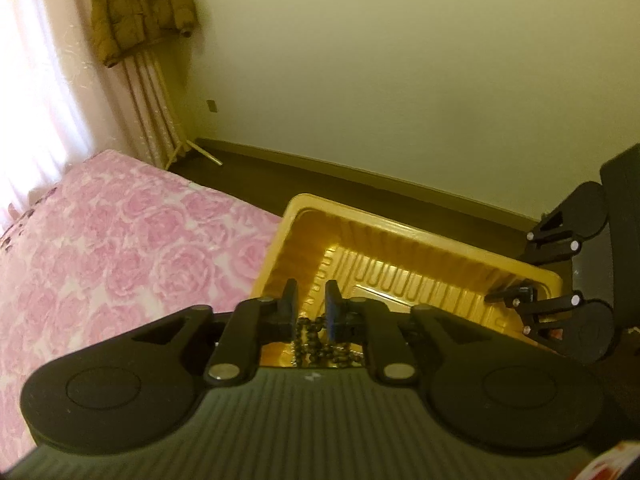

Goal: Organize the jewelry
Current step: 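Grasp the small pearl earring on the bedspread with the left gripper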

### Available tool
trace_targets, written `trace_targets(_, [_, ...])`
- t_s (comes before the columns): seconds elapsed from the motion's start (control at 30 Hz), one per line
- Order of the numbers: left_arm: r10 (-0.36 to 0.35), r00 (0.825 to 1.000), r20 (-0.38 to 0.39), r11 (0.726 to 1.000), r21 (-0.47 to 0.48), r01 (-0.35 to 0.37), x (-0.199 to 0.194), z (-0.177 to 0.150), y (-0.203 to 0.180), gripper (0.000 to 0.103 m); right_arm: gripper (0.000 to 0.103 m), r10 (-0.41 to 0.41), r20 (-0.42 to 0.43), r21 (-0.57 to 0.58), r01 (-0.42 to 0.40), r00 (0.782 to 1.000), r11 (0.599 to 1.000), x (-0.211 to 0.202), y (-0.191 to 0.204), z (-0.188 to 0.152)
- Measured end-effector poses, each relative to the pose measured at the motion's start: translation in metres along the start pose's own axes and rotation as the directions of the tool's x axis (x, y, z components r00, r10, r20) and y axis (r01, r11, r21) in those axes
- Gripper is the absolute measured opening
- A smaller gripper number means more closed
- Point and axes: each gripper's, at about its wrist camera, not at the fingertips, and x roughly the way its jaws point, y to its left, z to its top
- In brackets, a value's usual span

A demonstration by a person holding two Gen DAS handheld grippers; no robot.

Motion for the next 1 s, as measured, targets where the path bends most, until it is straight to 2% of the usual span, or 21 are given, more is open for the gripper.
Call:
trace_targets(0.13, [0.032,0.999,0.03,0.999,-0.029,-0.031,-0.023,-0.012,0.017,0.019,0.005,0.003,0.0,0.003,-0.003,1.0,1.0,0.0,-0.001,0.0])
trace_targets(0.27, [0.111,0.993,0.036,0.991,-0.073,-0.108,-0.052,-0.036,0.046,0.026,0.005,0.007,-0.002,0.009,-0.007,1.0,1.0,0.0,-0.002,0.0])
trace_targets(0.37, [0.181,0.983,0.013,0.974,-0.14,-0.177,-0.077,-0.062,0.079,0.027,0.005,0.008,-0.002,0.011,-0.008,1.0,1.0,0.0,-0.002,0.0])
trace_targets(0.43, [0.234,0.972,-0.011,0.955,-0.187,-0.232,-0.092,-0.084,0.103,0.027,0.005,0.006,-0.002,0.009,-0.006,1.0,1.0,-0.001,-0.001,0.002])
trace_targets(0.57, [0.347,0.935,-0.071,0.895,-0.275,-0.352,-0.118,-0.131,0.142,0.028,0.005,0.003,-0.001,0.006,-0.003,1.0,1.0,0.0,-0.002,0.0])
trace_targets(0.7, [0.407,0.906,-0.116,0.84,-0.343,-0.421,-0.133,-0.177,0.16,0.028,0.005,0.004,-0.003,0.008,-0.004,1.0,1.0,0.0,-0.001,0.0])
trace_targets(0.77, [0.415,0.9,-0.135,0.817,-0.38,-0.434,-0.134,-0.199,0.16,0.028,0.005,0.002,-0.005,0.007,-0.002,1.0,1.0,0.0,-0.001,0.0])
trace_targets(0.87, [0.408,0.9,-0.152,0.792,-0.432,-0.432,-0.128,-0.229,0.153,0.028,0.005,0.002,-0.004,0.006,-0.002,1.0,1.0,0.0,-0.001,0.0])
trace_targets(1.0, [0.388,0.906,-0.168,0.775,-0.473,-0.419,-0.113,-0.26,0.137,0.028,0.005,0.002,-0.004,0.006,-0.002,1.0,1.0,0.0,-0.001,0.0])
